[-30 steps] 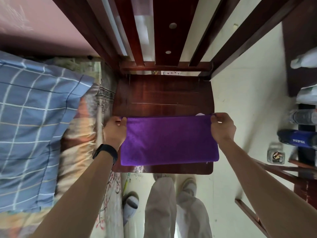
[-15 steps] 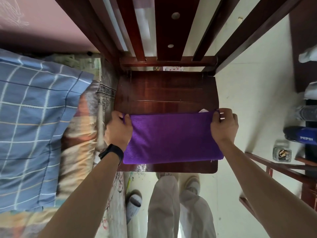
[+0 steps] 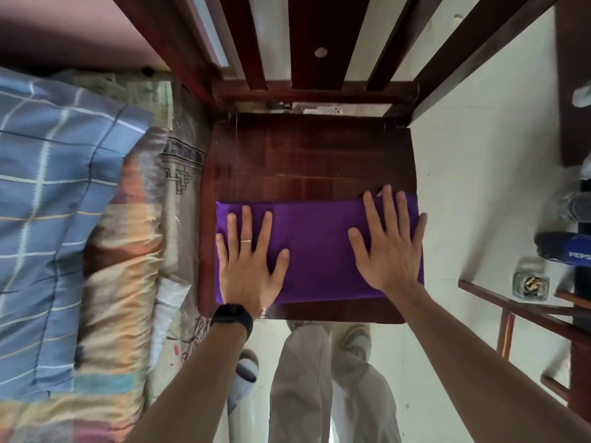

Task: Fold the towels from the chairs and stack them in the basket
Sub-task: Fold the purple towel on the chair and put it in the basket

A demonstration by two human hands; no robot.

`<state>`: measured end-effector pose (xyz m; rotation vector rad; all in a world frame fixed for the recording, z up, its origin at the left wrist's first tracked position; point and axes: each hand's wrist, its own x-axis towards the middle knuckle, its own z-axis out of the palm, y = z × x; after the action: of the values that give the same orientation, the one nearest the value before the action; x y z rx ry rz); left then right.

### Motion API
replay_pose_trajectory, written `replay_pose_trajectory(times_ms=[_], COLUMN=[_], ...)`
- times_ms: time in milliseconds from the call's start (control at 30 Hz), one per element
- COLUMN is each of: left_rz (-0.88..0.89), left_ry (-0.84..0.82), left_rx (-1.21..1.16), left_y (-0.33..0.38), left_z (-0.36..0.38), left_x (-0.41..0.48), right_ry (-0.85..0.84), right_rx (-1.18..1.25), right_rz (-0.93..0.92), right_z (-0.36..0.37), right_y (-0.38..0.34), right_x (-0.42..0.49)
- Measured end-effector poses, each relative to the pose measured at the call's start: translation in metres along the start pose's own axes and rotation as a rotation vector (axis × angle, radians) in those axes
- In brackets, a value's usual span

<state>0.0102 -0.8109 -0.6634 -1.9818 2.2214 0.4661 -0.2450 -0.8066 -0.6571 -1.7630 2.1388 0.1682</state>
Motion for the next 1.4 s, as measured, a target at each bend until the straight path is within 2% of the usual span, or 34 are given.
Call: replay_pose_trajectory(times_ms=[167,267,367,433,500,567,667,767,833,900,967,1033,1100,1300,1400], left_rz=[-0.032,-0.036,0.077,0.190,0.261,0.259,0.027,-0.328,-0.558,-0.829,-1.004,-0.990,-0.966,-0.929,-0.904], left_ry=[0.015,-0.017,-0.036,-0.047,-0.085,-0.083,-0.001,0.145,0.204,0.167,0.030,-0.207,-0.342,-0.400,-0.406], left_rx=[-0.033,-0.054,0.021,0.075,0.108,0.117,-0.083,-0.414,-0.714,-1.019,-1.198,-1.357,-1.430,-1.567,-1.525], left_y=[0.004,0.008,0.011,0.019,0.035,0.052,0.070,0.077,0.085,0.097,0.102,0.099,0.091,0.072,0.068], left_z=[-0.003,-0.011,-0.026,-0.041,-0.056,-0.064,-0.066,-0.056,-0.046,-0.038,-0.029,-0.019,-0.014,-0.023,-0.034], left_x=[0.000,0.005,0.033,0.064,0.091,0.096,0.054,-0.028,-0.083,-0.119,-0.140,-0.146,-0.150,-0.172,-0.188], right_ry=[0.056,0.103,0.143,0.080,-0.075,-0.265,-0.425,-0.471,-0.497,-0.506,-0.511,-0.503,-0.479,-0.443,-0.448], right_rx=[0.065,0.114,0.052,0.046,0.125,0.285,0.530,0.689,0.749,0.820,0.897,0.976,1.053,1.170,1.241], right_rz=[0.070,0.045,0.064,0.137,0.219,0.316,0.414,0.453,0.460,0.495,0.512,0.524,0.546,0.572,0.611], right_z=[-0.003,-0.018,-0.037,-0.044,-0.047,-0.049,-0.047,-0.044,-0.038,-0.030,-0.022,-0.015,-0.013,-0.012,-0.018], right_y=[-0.001,0.011,0.025,0.032,0.032,0.031,0.025,0.019,0.018,0.021,0.023,0.027,0.031,0.040,0.038], right_x=[0.002,0.007,0.005,-0.006,-0.026,-0.048,-0.080,-0.105,-0.118,-0.123,-0.131,-0.136,-0.139,-0.157,-0.175])
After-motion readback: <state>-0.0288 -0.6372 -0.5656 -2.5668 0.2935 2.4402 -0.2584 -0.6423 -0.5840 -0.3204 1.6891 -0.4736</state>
